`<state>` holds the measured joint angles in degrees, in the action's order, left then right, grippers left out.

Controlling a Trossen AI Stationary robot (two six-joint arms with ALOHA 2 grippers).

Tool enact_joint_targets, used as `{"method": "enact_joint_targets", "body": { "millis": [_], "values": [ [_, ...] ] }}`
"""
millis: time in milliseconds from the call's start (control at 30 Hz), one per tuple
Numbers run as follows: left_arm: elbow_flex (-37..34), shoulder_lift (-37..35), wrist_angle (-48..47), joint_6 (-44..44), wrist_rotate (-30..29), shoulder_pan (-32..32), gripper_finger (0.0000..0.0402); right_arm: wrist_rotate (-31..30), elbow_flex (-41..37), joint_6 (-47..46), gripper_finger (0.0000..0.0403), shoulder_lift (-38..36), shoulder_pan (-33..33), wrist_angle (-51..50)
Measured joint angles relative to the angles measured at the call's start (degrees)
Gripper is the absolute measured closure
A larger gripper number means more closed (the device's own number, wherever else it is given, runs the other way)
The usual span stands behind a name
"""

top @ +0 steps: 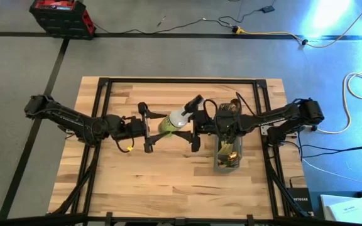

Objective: Sort silverware
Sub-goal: Move the spray bottle to the top right of the table

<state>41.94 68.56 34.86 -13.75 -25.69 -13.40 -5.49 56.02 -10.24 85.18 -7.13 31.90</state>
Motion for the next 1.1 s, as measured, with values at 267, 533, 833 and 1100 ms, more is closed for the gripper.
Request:
{"method": "enact_joint_targets", "body": {
  "millis": [267, 533, 833, 1100],
  "values": [
    [0.1, 1.2, 0.7, 0.5, 0.3, 0.0, 0.0121, 4.6, 1.8, -0.6, 0.014, 2.8, 1.6, 0.9],
    [0.1, 1.7, 1.6, 1.4, 1.7, 0.0, 0.0121, 5.5, 4.2, 0.4, 0.0089, 4.8, 1.6, 1.1],
    [0.1, 1.7, 1.8, 1.5, 2.0, -0.2, 0.0121, 5.9, 4.5, 0.6, 0.0117, 5.0, 1.5, 1.1],
    [0.0, -0.6, 2.1, -2.3, 2.0, -0.2, 0.0121, 5.2, 4.8, 0.5, 0.0147, 5.0, 1.5, 0.0]
  ]
}}
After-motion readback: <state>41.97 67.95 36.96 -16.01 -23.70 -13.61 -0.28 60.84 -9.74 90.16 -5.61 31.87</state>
